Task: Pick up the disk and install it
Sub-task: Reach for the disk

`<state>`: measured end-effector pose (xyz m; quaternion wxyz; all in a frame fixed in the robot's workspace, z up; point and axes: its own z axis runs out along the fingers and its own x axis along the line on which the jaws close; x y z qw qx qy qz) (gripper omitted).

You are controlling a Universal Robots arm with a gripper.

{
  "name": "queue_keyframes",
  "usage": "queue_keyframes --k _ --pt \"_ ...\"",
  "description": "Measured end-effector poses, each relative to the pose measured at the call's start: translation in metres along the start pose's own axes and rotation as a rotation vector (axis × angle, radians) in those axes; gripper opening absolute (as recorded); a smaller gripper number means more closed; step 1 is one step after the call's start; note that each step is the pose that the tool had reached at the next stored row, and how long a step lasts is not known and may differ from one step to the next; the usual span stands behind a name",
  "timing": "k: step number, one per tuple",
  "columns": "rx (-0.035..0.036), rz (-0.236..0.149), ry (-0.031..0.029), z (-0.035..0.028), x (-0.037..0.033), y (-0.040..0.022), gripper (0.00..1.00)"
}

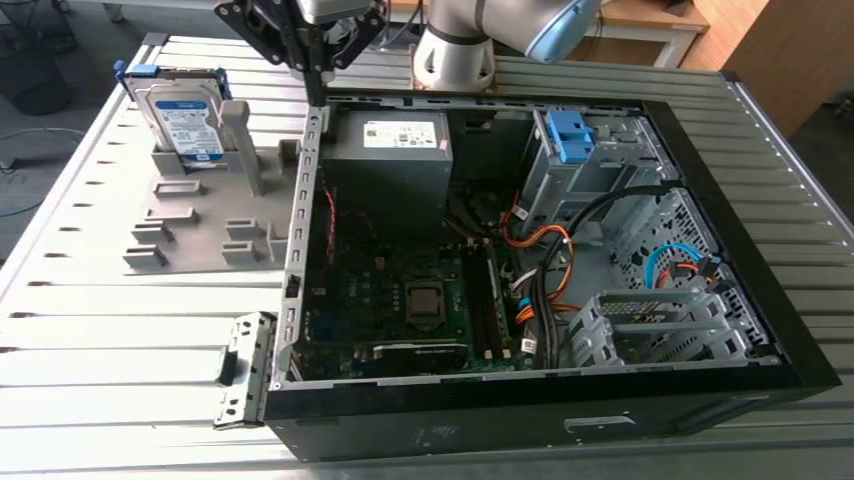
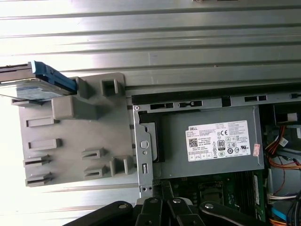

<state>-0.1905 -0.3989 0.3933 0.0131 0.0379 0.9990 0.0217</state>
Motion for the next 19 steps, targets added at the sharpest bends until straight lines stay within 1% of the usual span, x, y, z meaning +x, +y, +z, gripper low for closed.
queue_keyframes --k 19 --pt "-0.0001 0.000 0.0000 -0.0002 0.0065 -0.0005 0.11"
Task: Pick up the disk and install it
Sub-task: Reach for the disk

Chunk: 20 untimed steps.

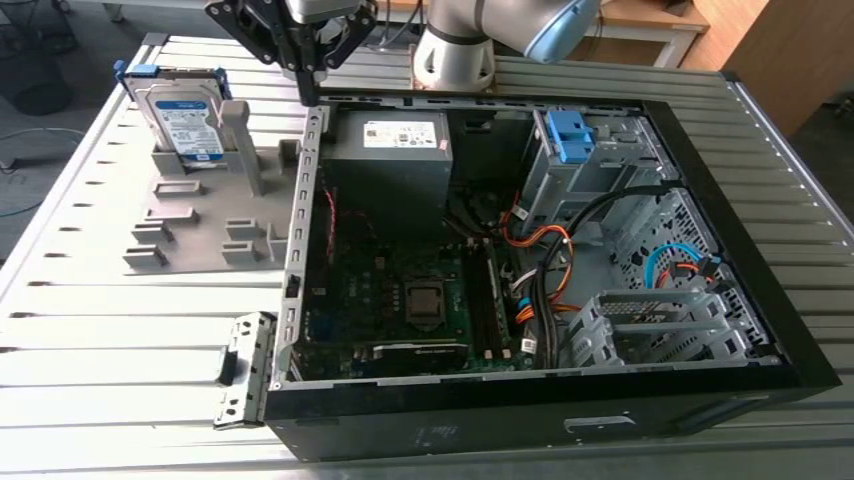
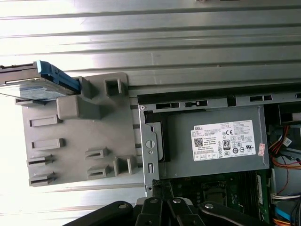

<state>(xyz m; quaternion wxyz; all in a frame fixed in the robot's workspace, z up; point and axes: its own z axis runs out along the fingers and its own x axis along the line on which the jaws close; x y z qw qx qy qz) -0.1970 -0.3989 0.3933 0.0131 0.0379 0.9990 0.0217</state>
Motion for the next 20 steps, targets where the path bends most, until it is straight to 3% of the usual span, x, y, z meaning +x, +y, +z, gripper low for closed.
queue_keyframes --k 20 --pt "0.0000 0.000 0.0000 -0.0002 0.0069 -0.0005 0.11"
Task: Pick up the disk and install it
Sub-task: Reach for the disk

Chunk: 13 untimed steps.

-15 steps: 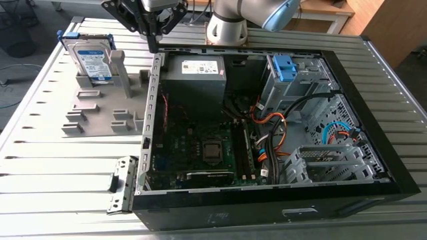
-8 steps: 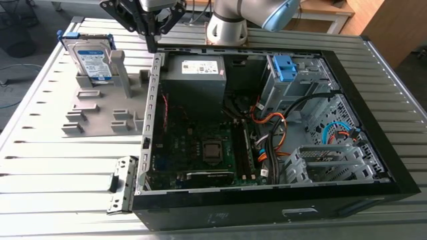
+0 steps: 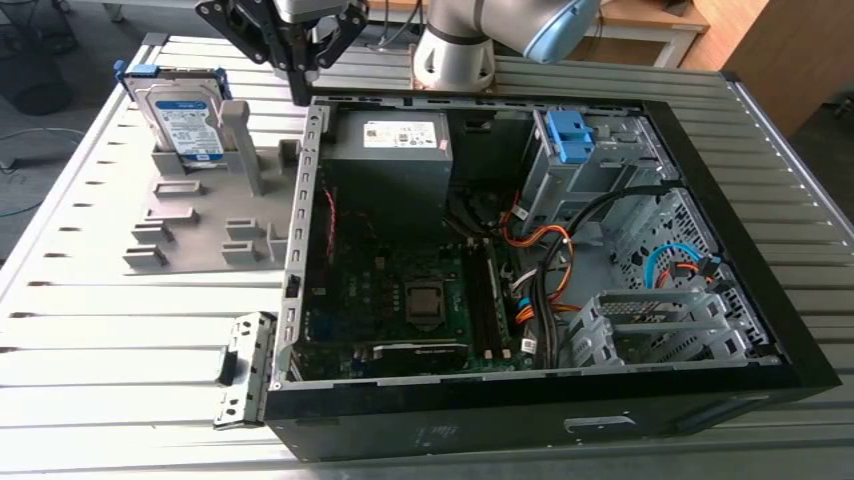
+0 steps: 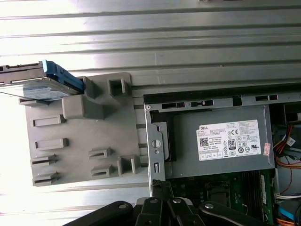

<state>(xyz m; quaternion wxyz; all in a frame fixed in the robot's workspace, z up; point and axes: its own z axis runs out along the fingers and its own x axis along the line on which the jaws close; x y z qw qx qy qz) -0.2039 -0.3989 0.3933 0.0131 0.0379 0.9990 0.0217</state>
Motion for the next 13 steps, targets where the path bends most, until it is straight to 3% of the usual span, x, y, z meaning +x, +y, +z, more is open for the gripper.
queue_keyframes --k 13 --pt "0.0000 0.000 0.0000 -0.0002 0.0055 -0.0004 0.11"
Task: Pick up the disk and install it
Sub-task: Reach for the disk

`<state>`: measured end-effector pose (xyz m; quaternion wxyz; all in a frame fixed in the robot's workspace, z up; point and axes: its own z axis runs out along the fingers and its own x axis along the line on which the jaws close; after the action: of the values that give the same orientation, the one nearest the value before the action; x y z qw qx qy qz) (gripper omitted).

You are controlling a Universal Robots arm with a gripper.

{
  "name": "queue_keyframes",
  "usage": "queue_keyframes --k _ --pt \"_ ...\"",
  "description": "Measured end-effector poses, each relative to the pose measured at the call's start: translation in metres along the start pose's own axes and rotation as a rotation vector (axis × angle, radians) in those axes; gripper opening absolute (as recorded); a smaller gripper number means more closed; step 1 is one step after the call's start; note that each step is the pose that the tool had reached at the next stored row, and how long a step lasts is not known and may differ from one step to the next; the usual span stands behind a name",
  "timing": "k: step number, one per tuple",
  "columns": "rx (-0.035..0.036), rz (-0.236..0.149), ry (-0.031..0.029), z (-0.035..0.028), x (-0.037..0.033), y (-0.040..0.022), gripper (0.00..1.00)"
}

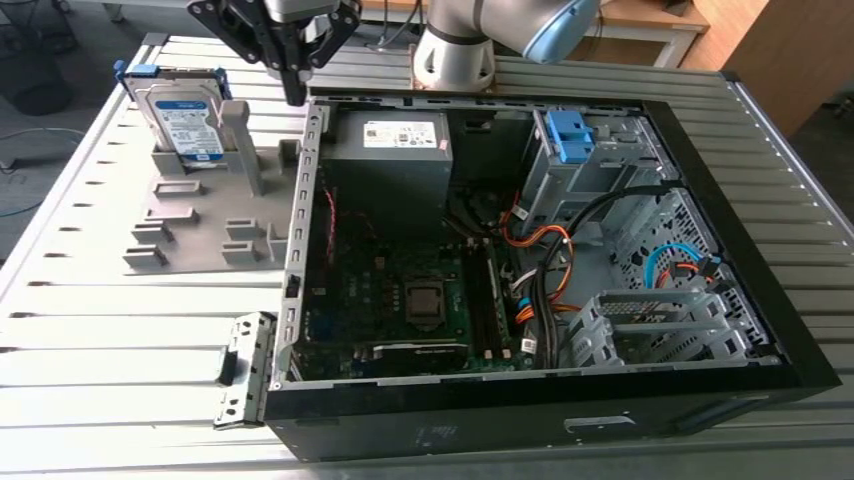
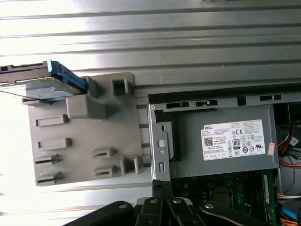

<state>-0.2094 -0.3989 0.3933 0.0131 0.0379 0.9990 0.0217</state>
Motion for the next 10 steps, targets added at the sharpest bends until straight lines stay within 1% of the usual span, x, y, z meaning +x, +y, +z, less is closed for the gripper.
queue_keyframes --k 10 --pt "0.0000 0.000 0.0000 -0.0001 0.0044 -0.0003 0.11"
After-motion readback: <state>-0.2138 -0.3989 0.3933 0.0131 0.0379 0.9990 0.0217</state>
